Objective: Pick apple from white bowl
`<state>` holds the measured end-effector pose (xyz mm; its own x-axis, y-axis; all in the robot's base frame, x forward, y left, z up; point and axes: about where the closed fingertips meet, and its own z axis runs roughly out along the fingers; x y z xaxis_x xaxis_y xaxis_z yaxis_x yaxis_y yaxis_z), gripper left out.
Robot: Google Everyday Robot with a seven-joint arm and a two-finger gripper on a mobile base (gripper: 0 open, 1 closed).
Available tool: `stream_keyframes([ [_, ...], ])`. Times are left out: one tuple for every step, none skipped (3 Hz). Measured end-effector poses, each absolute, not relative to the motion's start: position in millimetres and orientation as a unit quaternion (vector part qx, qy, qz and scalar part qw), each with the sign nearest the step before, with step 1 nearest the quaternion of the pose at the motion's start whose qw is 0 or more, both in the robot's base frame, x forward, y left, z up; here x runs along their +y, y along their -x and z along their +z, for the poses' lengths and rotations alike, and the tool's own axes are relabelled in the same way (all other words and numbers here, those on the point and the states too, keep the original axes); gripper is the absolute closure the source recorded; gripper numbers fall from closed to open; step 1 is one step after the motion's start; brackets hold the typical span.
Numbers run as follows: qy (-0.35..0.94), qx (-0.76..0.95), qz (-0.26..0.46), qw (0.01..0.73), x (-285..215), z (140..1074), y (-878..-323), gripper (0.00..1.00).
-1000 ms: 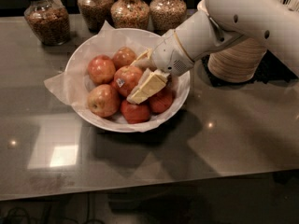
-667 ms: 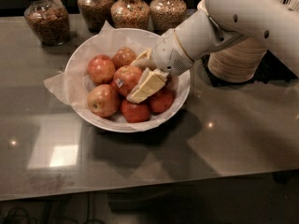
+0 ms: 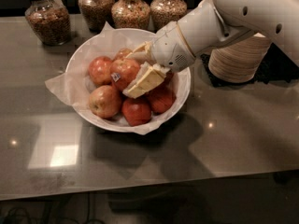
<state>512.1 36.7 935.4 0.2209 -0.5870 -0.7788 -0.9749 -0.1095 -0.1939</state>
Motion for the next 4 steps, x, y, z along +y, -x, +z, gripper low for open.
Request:
stream_keyframes([
  [0.706,0.509,0.280,0.404,50.2,977.3,-487.6,1.00],
  [0.720,0.470,0.282,0.426,49.5,998.8,-464.5,1.00],
  [0.719,0.470,0.286,0.425,31.9,998.6,-441.1,1.00],
  [0.712,0.488,0.271,0.426,6.8,998.6,-425.2,1.00],
])
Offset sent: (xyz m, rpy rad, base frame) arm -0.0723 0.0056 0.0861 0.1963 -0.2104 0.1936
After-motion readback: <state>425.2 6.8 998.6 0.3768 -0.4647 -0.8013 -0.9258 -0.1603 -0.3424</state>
